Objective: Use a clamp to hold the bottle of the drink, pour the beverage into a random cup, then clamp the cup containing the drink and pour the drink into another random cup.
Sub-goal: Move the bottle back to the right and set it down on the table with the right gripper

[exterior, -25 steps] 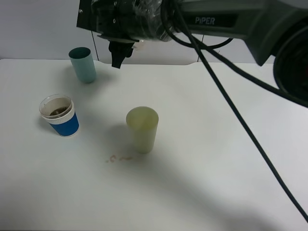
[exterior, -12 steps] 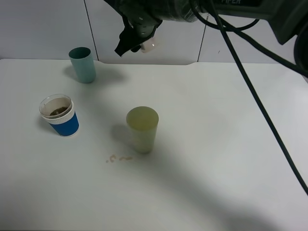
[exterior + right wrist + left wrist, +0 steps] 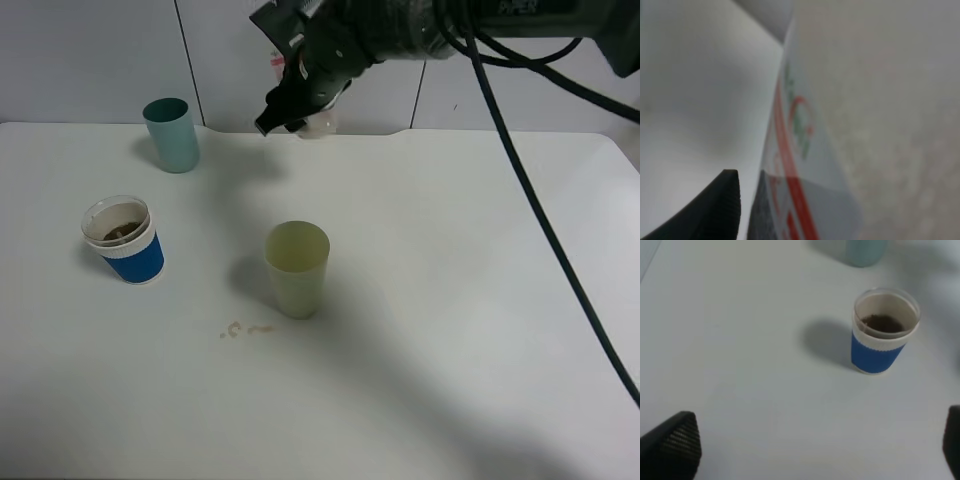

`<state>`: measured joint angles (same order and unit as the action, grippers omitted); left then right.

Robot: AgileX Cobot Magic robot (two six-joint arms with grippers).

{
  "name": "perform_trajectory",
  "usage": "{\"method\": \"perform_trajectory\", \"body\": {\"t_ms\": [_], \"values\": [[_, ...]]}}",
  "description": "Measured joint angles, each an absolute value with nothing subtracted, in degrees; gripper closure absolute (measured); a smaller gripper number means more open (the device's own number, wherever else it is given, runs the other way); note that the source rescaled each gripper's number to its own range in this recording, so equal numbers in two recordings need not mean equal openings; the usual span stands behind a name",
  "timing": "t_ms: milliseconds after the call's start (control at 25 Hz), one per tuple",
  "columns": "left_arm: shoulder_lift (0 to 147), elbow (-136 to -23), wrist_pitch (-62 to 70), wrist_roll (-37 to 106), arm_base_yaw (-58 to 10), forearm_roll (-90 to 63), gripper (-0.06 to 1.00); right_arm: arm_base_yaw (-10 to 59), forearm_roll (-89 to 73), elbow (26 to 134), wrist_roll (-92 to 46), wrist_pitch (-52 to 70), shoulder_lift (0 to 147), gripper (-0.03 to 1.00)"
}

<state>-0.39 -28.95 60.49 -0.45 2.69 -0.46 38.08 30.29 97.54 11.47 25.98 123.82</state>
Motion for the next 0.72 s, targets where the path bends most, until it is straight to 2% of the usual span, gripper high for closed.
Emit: {"method": "perform_trajectory", "body": {"t_ms": [360, 720], "values": [[-0.4, -28.9, 60.5, -0.5, 2.7, -0.5, 0.01, 32.9, 28.8, 82.3, 10.3, 9.3, 120.4, 0.96], [-0.4, -28.9, 60.5, -0.5, 2.7, -0.5, 0.01, 28.1, 28.8, 74.8, 9.9, -1.5, 120.2, 0.96]]}}
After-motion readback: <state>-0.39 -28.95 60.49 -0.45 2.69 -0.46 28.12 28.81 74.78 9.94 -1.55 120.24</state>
